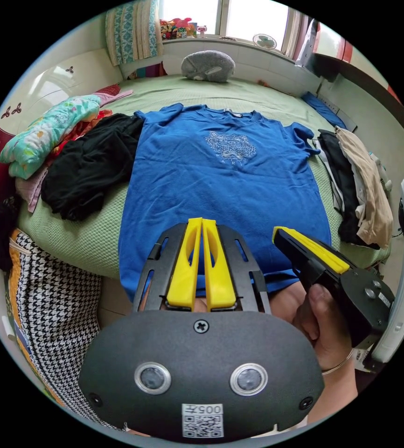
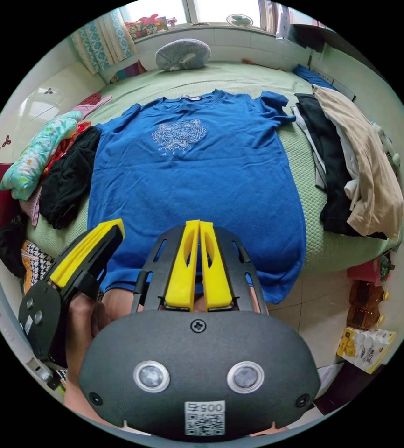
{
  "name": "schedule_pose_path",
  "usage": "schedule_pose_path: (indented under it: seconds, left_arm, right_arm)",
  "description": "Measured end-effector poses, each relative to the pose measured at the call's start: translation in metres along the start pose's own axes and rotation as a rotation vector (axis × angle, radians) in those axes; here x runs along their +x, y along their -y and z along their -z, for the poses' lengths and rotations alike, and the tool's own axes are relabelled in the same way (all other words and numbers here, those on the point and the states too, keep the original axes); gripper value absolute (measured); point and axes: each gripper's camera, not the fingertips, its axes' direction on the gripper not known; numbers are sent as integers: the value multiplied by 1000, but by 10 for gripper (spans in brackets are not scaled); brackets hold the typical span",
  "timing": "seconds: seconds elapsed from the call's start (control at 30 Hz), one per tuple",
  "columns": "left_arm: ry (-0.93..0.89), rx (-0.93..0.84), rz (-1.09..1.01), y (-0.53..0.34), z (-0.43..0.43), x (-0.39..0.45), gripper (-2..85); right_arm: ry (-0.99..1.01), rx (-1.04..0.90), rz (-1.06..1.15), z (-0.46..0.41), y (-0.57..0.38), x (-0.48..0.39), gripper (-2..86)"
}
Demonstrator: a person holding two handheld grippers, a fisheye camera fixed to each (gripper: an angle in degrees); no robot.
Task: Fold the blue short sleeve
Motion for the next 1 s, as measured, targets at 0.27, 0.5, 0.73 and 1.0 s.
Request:
schedule_pose_path:
  seconds: [0.27,0.5,0.73,1.0]
  left_arm:
    - [-17,-7,-4,1,-3,-2,-7]
    - [-3,8,-16,-2,-1,-1,-7]
    - [-5,12,-9,-3,0,-1,-7]
    - [11,18,-22,-5,1,1,-7]
  right_arm:
    - [-3,-6,4,-2,2,0,-12]
    - [18,-9,-10,-3,2,6,-12]
    - [16,-4,-7,-2,1,7,-13]
    - [27,-4,-15,-3,0,12,-13]
